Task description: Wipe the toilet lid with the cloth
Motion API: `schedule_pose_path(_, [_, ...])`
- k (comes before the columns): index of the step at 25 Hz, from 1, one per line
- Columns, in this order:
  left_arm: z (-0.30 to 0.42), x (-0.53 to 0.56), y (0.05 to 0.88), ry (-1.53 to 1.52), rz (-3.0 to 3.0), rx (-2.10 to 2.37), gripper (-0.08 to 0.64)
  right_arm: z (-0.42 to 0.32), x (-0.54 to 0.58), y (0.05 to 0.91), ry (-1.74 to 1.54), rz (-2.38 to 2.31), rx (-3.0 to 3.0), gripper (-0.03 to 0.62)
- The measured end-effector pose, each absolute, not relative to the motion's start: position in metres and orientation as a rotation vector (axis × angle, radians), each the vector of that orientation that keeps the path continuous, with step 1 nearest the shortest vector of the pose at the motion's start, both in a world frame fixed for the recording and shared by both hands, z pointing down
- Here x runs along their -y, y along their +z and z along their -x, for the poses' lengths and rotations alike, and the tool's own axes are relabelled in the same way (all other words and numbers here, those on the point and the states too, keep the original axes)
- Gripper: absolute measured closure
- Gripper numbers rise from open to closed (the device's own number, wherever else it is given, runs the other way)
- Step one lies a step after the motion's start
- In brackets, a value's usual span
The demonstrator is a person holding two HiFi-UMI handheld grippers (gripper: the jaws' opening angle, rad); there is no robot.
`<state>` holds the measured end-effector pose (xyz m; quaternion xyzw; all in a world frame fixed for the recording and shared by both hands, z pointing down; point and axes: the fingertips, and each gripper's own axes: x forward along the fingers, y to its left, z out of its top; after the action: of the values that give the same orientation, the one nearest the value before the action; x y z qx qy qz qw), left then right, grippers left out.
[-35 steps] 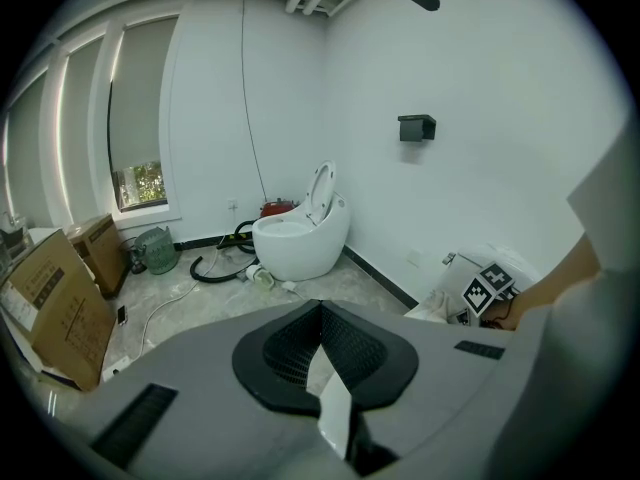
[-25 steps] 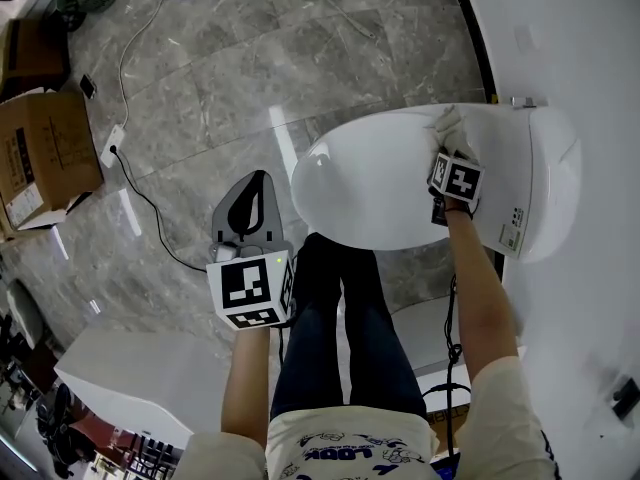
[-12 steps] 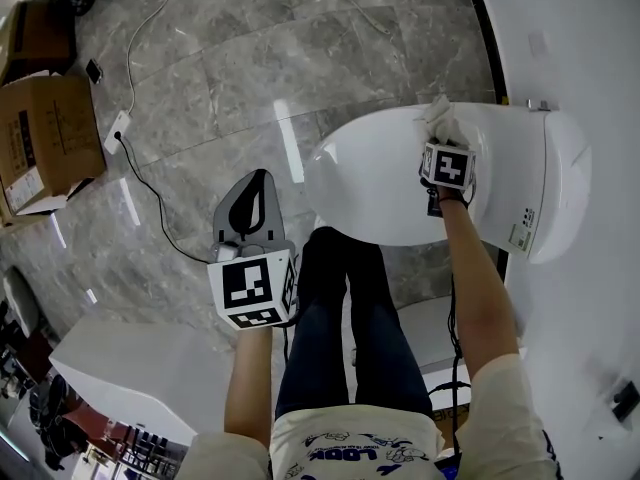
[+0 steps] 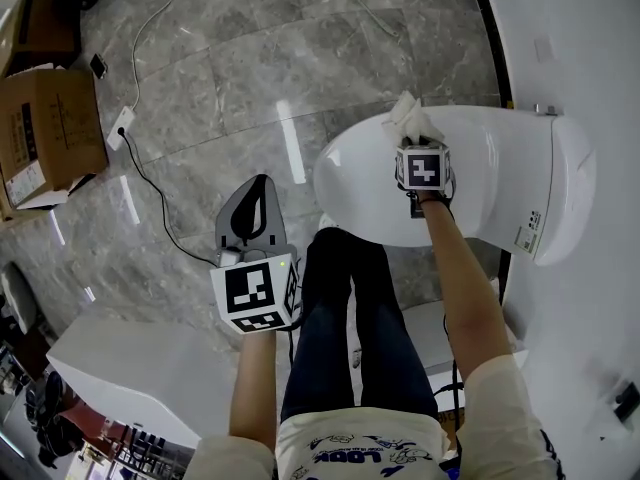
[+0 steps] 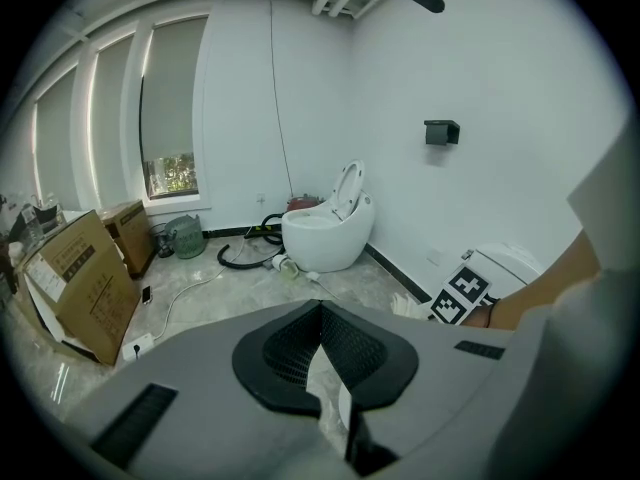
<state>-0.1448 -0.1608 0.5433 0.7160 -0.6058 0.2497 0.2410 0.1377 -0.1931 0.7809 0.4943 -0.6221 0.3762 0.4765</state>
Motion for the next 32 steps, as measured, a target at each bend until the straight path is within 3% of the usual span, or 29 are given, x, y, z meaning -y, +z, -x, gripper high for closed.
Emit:
schedule_pose_path(22, [0.186,0.136,0.547,0.669,-1.907,1.698,0.557,0.023,0.133,0.789,0.815,-0.837,1.757,0.500])
schedule_pose_path(32, [0.192,0.122,0.548,0.668,-1.886,1.718,0.557,0.053,0.091,0.791,0.720,-0.663,1.811,0.500])
